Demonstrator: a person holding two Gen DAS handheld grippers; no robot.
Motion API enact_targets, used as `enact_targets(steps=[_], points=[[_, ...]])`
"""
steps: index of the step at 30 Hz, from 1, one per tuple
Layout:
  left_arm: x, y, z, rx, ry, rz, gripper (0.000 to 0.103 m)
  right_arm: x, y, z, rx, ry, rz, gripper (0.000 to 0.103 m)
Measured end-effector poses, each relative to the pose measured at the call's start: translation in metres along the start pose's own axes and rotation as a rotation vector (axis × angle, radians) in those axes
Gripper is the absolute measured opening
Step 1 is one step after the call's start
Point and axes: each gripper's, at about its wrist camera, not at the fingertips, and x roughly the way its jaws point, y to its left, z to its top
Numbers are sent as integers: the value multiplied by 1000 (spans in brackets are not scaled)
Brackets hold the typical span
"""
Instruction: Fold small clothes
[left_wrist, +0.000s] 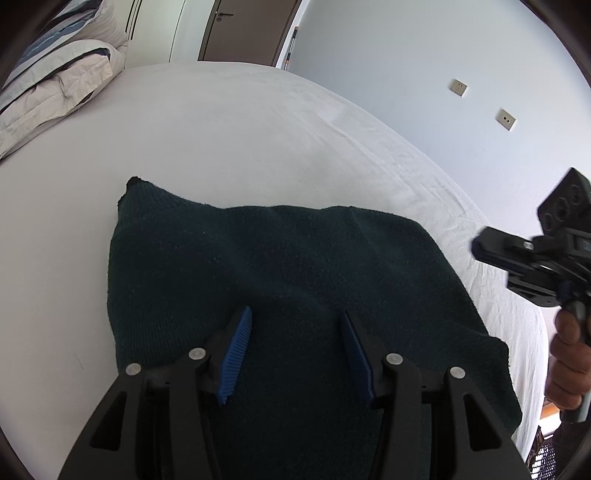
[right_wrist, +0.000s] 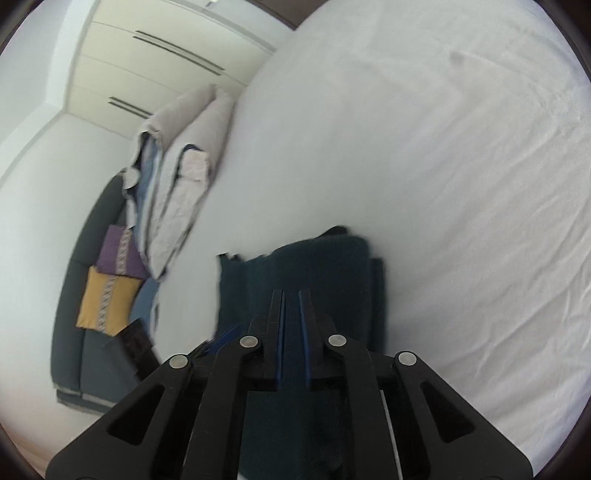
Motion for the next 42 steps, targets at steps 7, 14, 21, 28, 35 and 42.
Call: enact_targets(steps=[7, 14, 21, 28, 35, 42], points=[[-1, -3, -1, 6, -1, 9, 53, 6, -3, -88, -39, 193, 0, 8], [0, -5, -1, 24, -3, 22, 53, -29, -50, -137, 72, 111, 51, 7], [-5, -2, 1, 19, -5, 12, 55, -63, -13, -128, -29, 16, -9, 10], [-9, -8, -2, 35, -12, 18, 61, -25, -10, -86, -49, 33, -33, 34], [-49, 0, -9, 3, -64, -19, 68, -46, -10, -96, -77, 22, -80, 39], [-94, 64, -26, -232, -123, -21, 83, -85, -5, -75, -106, -46, -221, 67]])
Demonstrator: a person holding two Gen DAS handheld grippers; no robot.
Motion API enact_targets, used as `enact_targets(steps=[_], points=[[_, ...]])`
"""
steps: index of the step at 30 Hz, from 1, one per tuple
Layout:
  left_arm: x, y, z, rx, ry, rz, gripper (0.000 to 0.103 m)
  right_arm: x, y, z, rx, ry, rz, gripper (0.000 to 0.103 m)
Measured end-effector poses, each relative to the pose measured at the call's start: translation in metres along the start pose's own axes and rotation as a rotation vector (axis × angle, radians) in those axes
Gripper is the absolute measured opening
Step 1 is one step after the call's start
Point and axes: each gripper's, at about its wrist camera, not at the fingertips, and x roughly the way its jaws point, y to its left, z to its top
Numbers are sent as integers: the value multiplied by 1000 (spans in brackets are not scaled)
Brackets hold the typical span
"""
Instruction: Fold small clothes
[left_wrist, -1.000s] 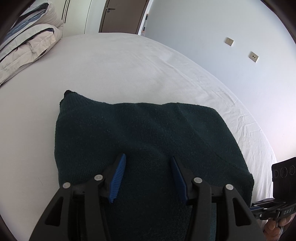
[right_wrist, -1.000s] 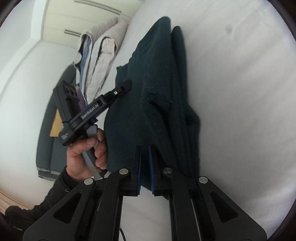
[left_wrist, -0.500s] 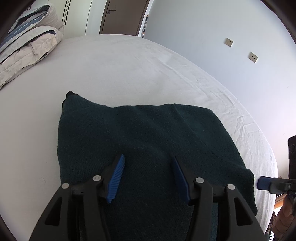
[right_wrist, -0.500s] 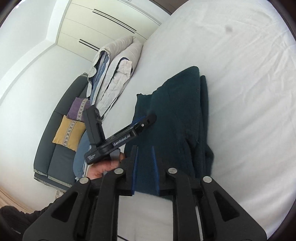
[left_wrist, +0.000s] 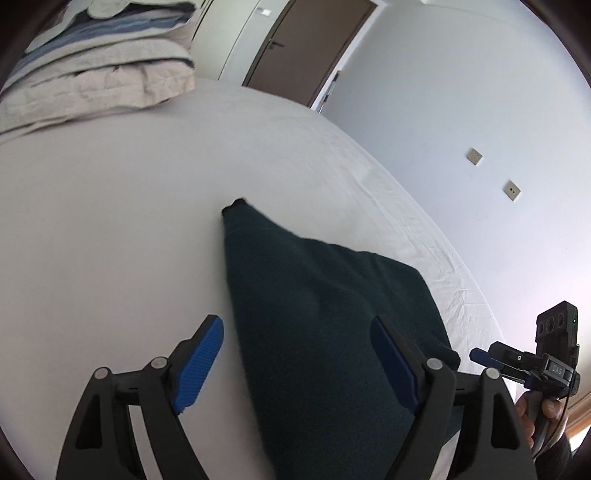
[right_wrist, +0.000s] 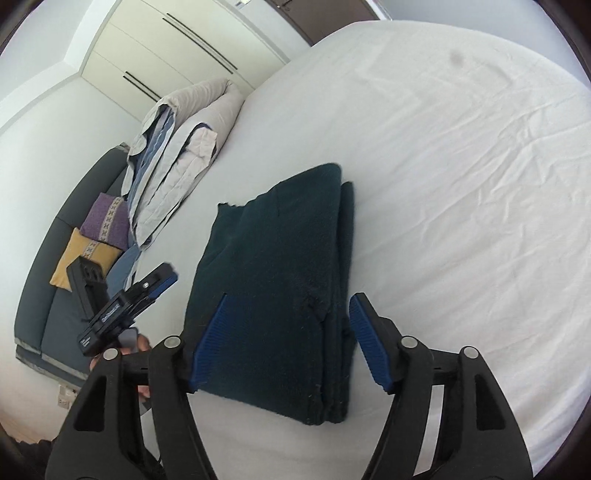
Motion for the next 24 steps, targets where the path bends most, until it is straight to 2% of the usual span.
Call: enact_targets(steps=[3, 6, 10, 12, 14, 16, 18, 22, 24], points=[[15, 13, -4, -61, 91, -24, 83, 23, -7, 9, 38, 69, -8, 67], [28, 12, -6, -88, 136, -68, 83, 56, -12, 12, 57, 151, -95, 67], [53, 2, -14, -76, 224, -72, 82, 74, -11, 16, 50, 154, -63, 65], [58, -3, -17, -67, 231, -58, 82, 81, -7, 19, 32, 176, -63, 63], [61, -4, -17, -70, 239, -57, 76, 95, -1, 20, -3, 206, -111, 53], [62, -6, -18, -59, 249, -53, 63, 104, 0, 21, -1, 213, -123, 40], [60, -10, -18, -45, 257, -42, 55, 110, 9, 21, -22, 217, -156, 32], [52, -24, -15, 14, 254, 7, 42, 111, 55, 14, -204, 178, -339, 24], [42, -28, -15, 44, 242, 27, 39, 106, 78, 8, -275, 148, -393, 22]])
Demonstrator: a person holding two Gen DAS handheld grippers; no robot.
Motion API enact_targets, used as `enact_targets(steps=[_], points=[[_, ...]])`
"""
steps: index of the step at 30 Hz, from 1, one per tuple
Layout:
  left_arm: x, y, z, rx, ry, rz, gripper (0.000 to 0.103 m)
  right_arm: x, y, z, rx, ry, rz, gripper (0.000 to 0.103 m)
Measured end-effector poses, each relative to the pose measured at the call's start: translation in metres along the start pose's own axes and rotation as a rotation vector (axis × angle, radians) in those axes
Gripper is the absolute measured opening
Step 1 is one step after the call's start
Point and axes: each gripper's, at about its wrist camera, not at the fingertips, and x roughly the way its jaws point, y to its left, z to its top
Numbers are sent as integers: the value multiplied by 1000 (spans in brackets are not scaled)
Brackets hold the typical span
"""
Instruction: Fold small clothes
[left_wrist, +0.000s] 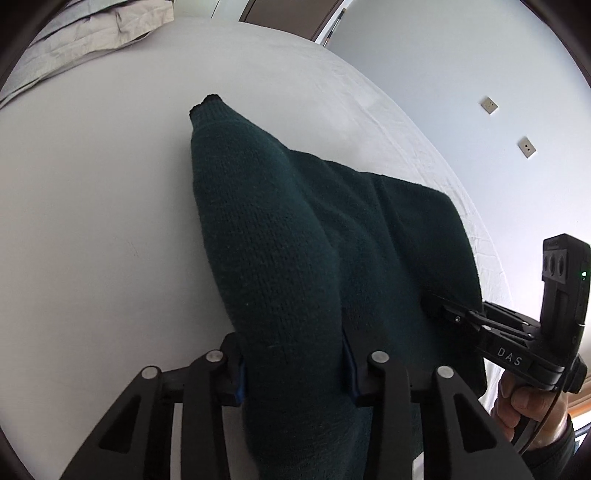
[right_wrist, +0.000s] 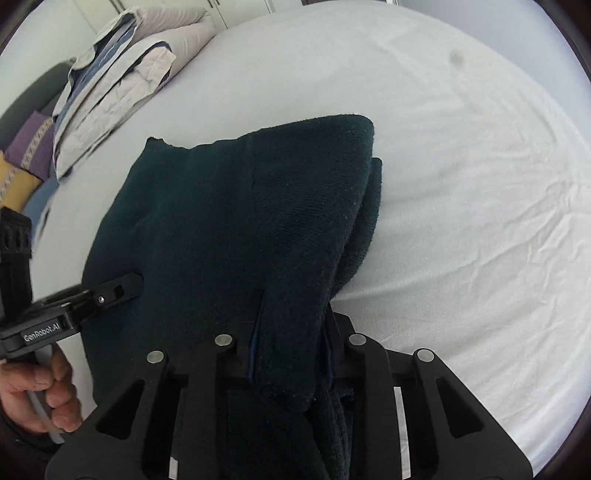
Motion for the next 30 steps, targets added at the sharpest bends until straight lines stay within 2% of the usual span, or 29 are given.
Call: enact_targets(steps=[4, 7, 12, 16, 22, 25, 27, 30], points=[[-39, -1, -11, 57, -56, 49, 38, -33, 37, -1, -65, -66, 10, 21], [-79, 12, -22, 60, -91, 61, 38, -52, 77, -8, -126, -92, 30, 21], [-149, 48, -53, 65, -123, 100, 38, -77, 146, -26, -168, -98, 146, 21], [-186, 84, -83, 33, -131, 138, 39, -80, 204, -50, -200, -70, 222, 21], [-193, 128, -127, -42, -101, 158, 39, -59, 255, -85, -205, -3, 272, 21], [-178, 145, -142, -71, -61, 160, 41, -34, 254, -106, -179, 51, 278, 22], [-167, 154, -148, -87, -62, 155, 45, -13, 248, -112, -144, 79, 248, 23], [-163, 163, -151, -108, -72, 128, 52, 5, 228, -115, -37, 86, 348, 28]])
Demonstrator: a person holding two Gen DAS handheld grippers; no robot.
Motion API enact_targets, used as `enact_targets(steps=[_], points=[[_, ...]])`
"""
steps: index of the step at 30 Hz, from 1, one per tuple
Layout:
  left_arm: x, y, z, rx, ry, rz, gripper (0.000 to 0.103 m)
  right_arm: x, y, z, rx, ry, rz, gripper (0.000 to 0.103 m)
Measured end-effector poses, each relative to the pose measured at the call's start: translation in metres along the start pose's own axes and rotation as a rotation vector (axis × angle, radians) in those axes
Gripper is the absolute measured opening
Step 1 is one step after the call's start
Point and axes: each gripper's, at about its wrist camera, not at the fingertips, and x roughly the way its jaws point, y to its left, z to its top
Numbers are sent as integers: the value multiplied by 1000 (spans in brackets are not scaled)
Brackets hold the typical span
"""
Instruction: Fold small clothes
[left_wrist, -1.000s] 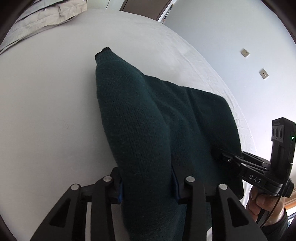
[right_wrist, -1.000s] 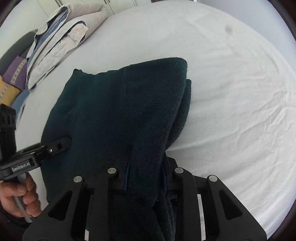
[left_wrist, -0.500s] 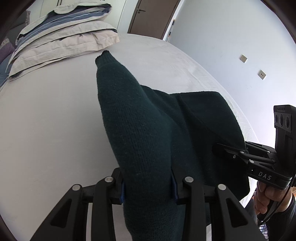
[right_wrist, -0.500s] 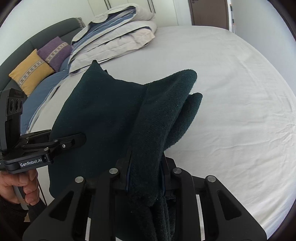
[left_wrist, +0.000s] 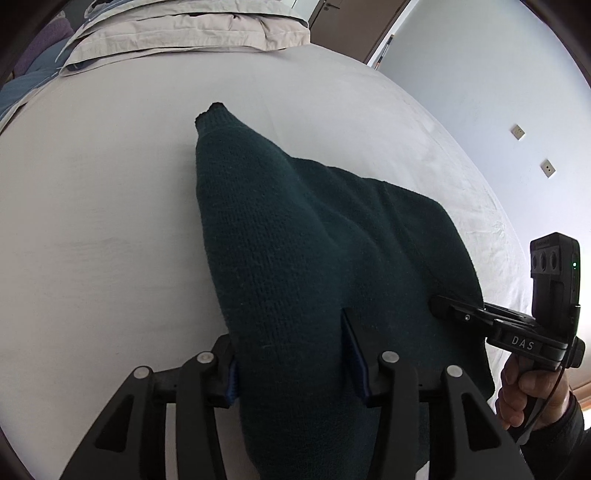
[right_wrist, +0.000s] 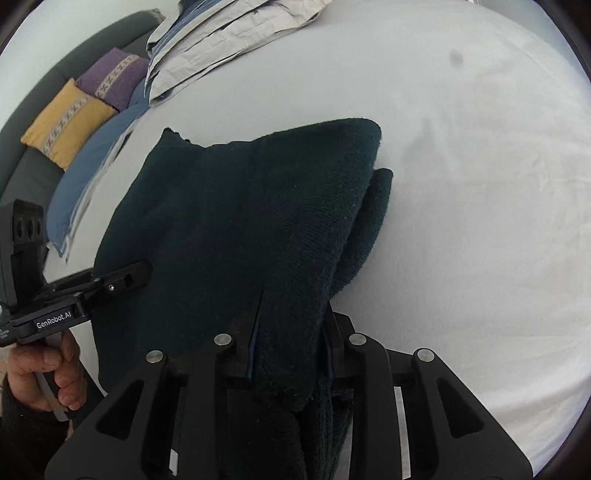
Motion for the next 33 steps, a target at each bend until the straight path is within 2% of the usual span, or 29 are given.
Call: enact_targets(steps=[3, 5, 8, 10, 12, 16, 18, 20, 23, 25, 27, 29, 33], points=[[2, 2, -4, -4, -10, -7, 56, 2, -10, 0, 48, -6, 80, 32], [1, 5, -7, -24, -17, -12, 60, 3, -16, 2, 69, -10, 88, 39], [-3, 10, -8, -62, -20, -41, 61, -8, -18, 0, 127, -18, 75, 39], [-11, 8, -11, -59, -36, -29, 60, -32, -35, -10, 149, -67, 63, 39], [-22, 6, -15, -55, -63, -12, 60, -60, -36, -22, 159, -143, 61, 39], [-49, 3, -27, -64, -144, 25, 59, -100, -36, -45, 172, -228, 202, 41], [-58, -5, -35, -49, -176, 38, 59, -105, -26, -53, 138, -217, 286, 41], [-65, -15, -45, -24, -199, 40, 59, -95, -11, -58, 95, -185, 330, 41], [-65, -32, -61, 40, -215, 64, 62, -57, 3, -62, 115, -118, 320, 41], [-57, -36, -69, 67, -203, 88, 67, -36, -10, -78, 146, -61, 276, 39], [-57, -31, -76, 64, -202, 102, 67, -30, -19, -88, 144, -94, 316, 35], [-62, -26, -80, 50, -214, 96, 66, -35, -21, -93, 157, -111, 327, 36], [-82, -25, -85, 52, -283, 123, 67, -61, -22, -101, 127, -172, 261, 37]])
